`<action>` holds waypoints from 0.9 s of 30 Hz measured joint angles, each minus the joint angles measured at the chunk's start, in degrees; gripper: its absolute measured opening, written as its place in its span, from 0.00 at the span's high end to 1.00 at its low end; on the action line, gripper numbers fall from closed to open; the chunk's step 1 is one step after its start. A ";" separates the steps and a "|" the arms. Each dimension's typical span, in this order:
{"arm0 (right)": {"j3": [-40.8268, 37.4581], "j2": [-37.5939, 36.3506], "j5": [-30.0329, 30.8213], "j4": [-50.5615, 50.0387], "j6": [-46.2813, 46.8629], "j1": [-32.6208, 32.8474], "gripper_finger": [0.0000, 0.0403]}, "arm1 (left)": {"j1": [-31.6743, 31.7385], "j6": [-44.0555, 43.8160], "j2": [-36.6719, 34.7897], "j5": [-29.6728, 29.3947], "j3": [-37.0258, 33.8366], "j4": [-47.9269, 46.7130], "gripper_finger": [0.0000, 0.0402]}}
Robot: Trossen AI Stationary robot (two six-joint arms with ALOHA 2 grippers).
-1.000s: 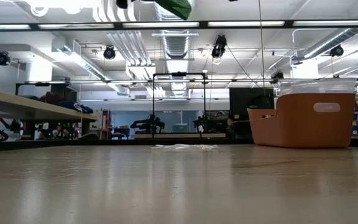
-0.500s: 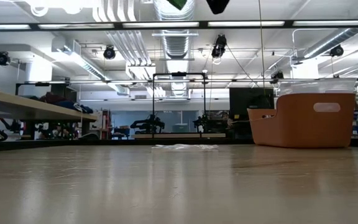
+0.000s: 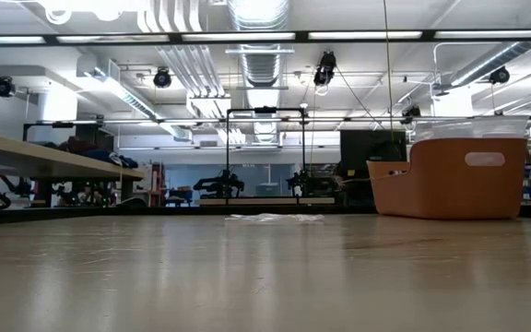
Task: Roll bandage
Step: Roll the green bandage
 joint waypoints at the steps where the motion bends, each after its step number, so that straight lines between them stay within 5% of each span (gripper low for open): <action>1: 0.00 -0.15 0.03 0.50 -0.13 0.36 1.00 | 0.22 -0.47 -0.22 -0.02 -0.30 -0.53 1.00; 10: -0.09 -2.30 0.02 8.34 -3.86 2.68 1.00 | 0.52 -8.88 -0.44 -0.04 -7.68 -2.45 1.00; 20: -0.13 -5.18 7.16 7.79 -6.58 2.28 1.00 | -2.53 -17.95 -0.14 16.74 -11.29 -8.32 1.00; 27: -0.11 -5.71 13.27 7.71 -8.54 0.90 1.00 | -5.61 -19.27 0.67 17.94 -11.35 -7.30 0.99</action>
